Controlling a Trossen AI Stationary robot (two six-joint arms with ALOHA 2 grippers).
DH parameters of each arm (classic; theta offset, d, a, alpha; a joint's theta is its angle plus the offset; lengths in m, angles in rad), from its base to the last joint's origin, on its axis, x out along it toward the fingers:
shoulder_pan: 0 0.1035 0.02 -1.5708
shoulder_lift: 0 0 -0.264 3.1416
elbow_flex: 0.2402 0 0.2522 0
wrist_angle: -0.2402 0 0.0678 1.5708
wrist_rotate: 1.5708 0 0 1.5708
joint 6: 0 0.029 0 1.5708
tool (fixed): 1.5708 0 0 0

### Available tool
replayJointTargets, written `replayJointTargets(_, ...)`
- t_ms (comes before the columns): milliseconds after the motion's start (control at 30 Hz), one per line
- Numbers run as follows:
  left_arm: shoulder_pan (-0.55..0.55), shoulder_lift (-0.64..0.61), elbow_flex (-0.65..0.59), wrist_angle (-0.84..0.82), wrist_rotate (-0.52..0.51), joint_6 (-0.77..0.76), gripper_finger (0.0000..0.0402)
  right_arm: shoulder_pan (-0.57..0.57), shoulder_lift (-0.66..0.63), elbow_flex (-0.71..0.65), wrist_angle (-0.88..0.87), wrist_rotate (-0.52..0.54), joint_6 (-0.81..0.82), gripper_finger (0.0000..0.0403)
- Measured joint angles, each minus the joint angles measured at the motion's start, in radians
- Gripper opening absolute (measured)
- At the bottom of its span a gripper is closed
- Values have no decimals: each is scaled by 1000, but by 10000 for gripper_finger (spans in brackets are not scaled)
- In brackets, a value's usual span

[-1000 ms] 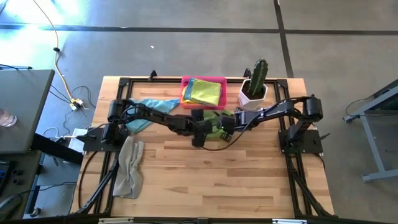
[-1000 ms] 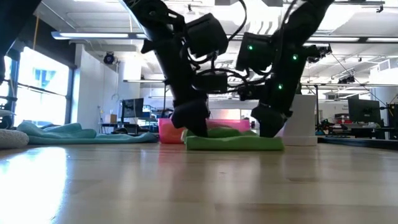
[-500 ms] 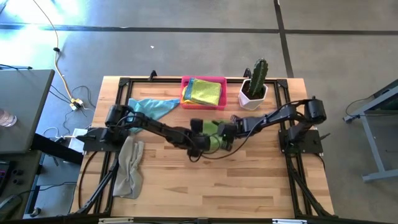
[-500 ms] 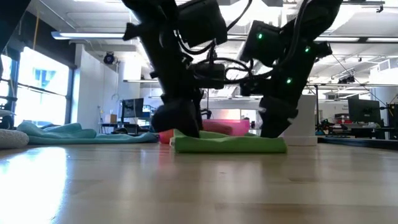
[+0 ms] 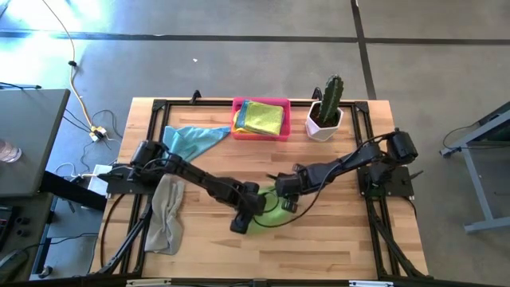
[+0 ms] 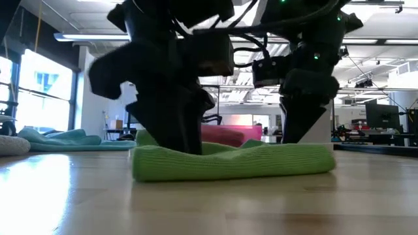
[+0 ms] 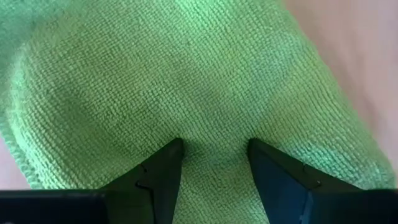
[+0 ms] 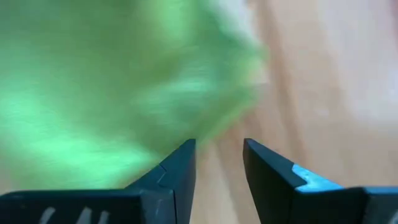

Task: Fold microfiber towels
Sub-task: Fold the green microfiber cloth on the table

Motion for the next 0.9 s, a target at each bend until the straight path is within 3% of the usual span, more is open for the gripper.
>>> replayJointTargets(133, -7, 0, -1, 12, -33, -29, 177, 5, 0, 60, -113, 55, 75, 126)
replayJointTargets(300, -7, -4, -2, 2, -140, -75, 177, 22, -2, 91, -102, 10, 175, 126)
replayJointTargets(400, -12, -5, -2, -2, -152, -75, 177, 41, -6, 90, -217, -4, 231, 126)
replayJointTargets(633, -40, -5, -2, 1, -167, -75, 177, 73, -131, 74, -452, 82, 254, 126)
replayJointTargets(767, -52, -6, -2, 1, -170, -80, 177, 68, -290, -79, -310, 108, 335, 126)
replayJointTargets(900, -63, -6, -2, 16, -185, -83, 177, 62, -428, -301, 151, 110, 483, 126)
